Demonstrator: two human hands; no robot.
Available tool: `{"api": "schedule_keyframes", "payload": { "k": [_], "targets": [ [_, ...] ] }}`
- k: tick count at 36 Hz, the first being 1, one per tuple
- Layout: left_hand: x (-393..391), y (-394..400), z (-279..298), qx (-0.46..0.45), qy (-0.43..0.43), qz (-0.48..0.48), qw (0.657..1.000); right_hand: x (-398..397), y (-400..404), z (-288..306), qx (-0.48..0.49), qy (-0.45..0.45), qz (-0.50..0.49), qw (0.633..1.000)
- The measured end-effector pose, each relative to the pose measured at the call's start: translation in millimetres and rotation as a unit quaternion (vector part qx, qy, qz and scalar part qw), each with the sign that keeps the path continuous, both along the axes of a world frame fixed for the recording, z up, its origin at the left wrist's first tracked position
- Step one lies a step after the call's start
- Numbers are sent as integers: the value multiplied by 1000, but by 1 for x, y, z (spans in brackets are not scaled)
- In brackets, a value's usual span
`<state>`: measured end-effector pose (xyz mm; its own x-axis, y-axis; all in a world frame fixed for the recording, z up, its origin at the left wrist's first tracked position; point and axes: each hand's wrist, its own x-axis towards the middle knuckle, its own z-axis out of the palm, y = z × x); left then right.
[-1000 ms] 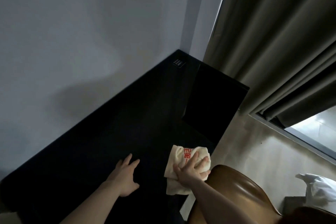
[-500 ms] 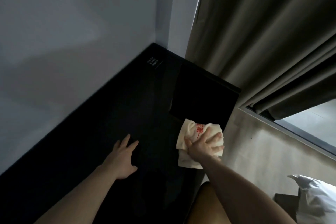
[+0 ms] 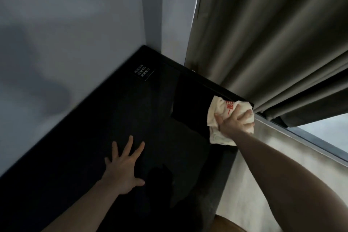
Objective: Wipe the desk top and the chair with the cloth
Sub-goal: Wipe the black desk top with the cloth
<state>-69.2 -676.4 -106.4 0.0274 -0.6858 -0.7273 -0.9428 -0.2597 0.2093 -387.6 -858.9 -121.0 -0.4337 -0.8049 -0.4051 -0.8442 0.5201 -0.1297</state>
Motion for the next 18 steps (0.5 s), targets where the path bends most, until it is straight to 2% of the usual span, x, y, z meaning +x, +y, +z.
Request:
{"api": "schedule_keyframes", "payload": {
  "k": [3, 5, 7, 9, 12, 15, 18],
  "targets": [
    [1, 7, 0, -26, -1, -8, 1000, -7, -9, -8, 6, -13, 9, 1000],
    [1, 17, 3, -34, 2, -6, 999, -28, -26, -55, 20, -12, 11, 1000],
    [3, 33, 6, -36, 6, -4, 999, -32, -14, -64, 38, 0, 19, 999],
    [9, 56, 10, -33, 10, 3, 999, -2, 33, -8, 28, -4, 60, 998],
    [21, 99, 18, -24, 4, 21, 999, 30, 105, 37, 21, 8, 94, 995],
    [34, 147, 33, -15, 0, 43, 999, 46, 167, 37, 26, -5, 110, 994],
    [45, 199, 46, -22, -1, 72, 997, 60, 225, 24, 45, -68, 92, 992]
  ]
}}
